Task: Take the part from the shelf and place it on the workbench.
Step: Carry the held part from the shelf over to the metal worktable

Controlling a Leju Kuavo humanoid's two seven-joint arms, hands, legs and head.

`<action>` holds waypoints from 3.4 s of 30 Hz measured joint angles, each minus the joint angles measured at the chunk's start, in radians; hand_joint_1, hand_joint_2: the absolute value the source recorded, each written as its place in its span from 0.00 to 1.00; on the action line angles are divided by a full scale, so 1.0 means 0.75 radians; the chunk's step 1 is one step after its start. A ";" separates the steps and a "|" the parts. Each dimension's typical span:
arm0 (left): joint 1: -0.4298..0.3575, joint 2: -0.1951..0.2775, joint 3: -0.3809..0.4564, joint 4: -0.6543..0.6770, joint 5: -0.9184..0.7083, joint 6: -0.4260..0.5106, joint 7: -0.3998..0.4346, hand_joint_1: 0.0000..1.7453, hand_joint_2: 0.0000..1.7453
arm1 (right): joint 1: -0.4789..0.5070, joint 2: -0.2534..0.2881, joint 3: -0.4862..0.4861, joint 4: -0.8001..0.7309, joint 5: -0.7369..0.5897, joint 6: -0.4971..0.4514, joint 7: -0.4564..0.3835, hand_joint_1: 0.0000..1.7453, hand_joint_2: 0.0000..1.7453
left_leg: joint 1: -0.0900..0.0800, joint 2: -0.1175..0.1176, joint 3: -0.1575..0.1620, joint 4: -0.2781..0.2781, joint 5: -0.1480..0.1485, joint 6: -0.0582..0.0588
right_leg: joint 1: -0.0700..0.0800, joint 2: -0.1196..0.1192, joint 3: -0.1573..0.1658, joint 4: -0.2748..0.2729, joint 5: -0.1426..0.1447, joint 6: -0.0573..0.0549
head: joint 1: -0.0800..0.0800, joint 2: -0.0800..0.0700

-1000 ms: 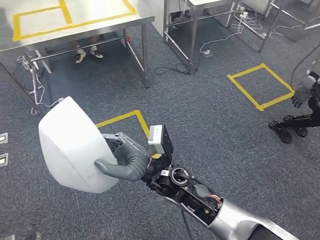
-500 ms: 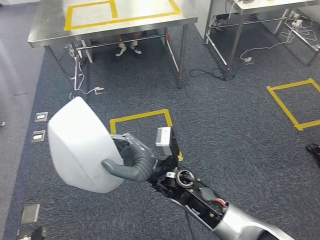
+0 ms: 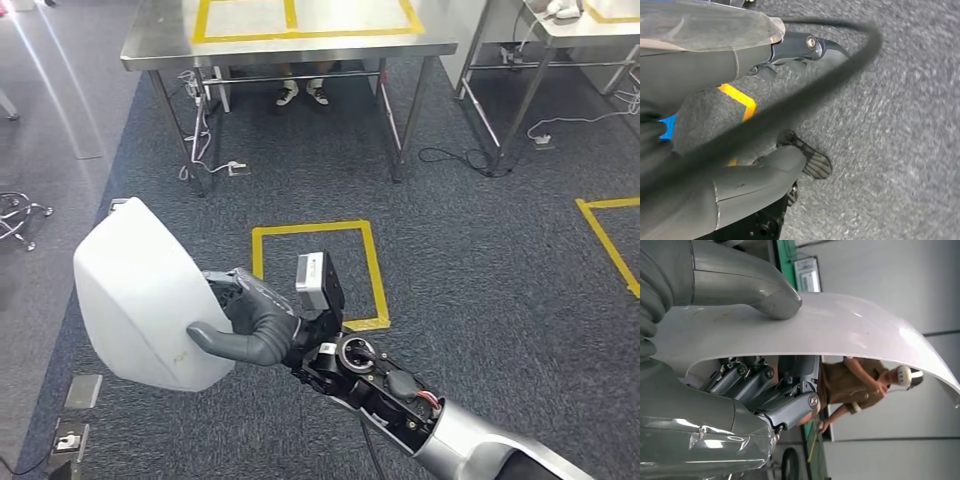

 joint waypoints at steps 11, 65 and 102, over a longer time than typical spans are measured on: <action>-0.001 -0.003 0.001 0.000 -0.006 -0.013 0.000 0.00 1.00 | 0.011 0.000 -0.016 0.007 -0.049 0.020 0.001 0.97 1.00 | -0.023 -0.067 0.012 0.002 -0.010 0.010 | 0.020 0.099 -0.016 -0.041 0.069 -0.057 | 0.054 0.000; 0.006 0.006 0.000 0.000 -0.044 -0.027 0.015 0.00 1.00 | 0.036 -0.001 -0.064 0.037 -0.027 0.002 -0.032 0.97 1.00 | -0.002 -0.024 0.017 0.040 -0.057 0.018 | 0.000 0.083 -0.186 0.351 -0.117 -0.002 | 0.046 0.000; 0.002 0.005 -0.002 0.000 -0.073 -0.045 0.015 0.00 1.00 | 0.070 -0.044 -0.087 -0.019 -0.028 -0.068 -0.018 0.97 1.00 | -0.016 -0.035 0.117 0.018 -0.120 0.012 | 0.040 0.091 -0.119 -0.009 0.134 -0.055 | 0.070 0.000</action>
